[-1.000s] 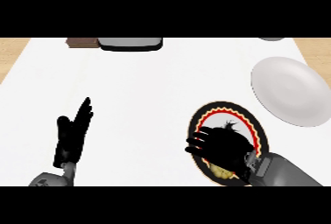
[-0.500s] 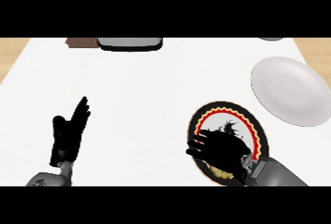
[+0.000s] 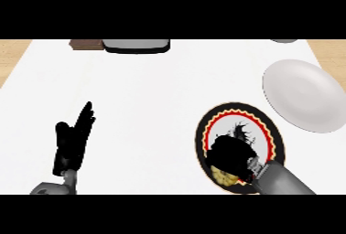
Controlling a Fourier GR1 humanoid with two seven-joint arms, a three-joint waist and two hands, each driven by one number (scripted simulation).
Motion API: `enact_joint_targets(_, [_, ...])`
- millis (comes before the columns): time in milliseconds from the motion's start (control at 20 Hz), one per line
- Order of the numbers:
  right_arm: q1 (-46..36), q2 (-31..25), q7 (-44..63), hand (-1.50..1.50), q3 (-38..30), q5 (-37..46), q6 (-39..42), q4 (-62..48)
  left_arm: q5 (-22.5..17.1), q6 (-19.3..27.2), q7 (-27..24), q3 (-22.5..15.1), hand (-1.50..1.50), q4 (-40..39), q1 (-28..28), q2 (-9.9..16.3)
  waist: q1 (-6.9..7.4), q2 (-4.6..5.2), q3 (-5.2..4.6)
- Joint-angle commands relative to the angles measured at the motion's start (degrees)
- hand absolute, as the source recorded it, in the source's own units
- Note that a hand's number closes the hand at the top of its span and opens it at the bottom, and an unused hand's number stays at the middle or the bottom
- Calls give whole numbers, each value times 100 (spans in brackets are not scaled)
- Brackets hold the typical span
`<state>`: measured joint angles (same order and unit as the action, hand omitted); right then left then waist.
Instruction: Pick the squash from the plate and place it in the plate
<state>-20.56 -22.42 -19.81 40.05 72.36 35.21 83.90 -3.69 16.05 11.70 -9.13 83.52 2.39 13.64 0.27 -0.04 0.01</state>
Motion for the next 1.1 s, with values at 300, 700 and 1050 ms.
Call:
enact_joint_targets(300, [82,221,-590,150,-246,592,-906,-130,289,-59,159,186,0,-26,138,-166,-10,3,0])
enact_joint_targets(700, [140,884,716,150,-2436,-226,-1771,-140,177,-109,-71,299,0,-52,-66,-128,-153,36,17])
enact_joint_targets(1050, [-260,1453,2022,150,-4574,-955,-3003,-770,161,-207,2,165,0,9,-109,-198,-15,47,13])
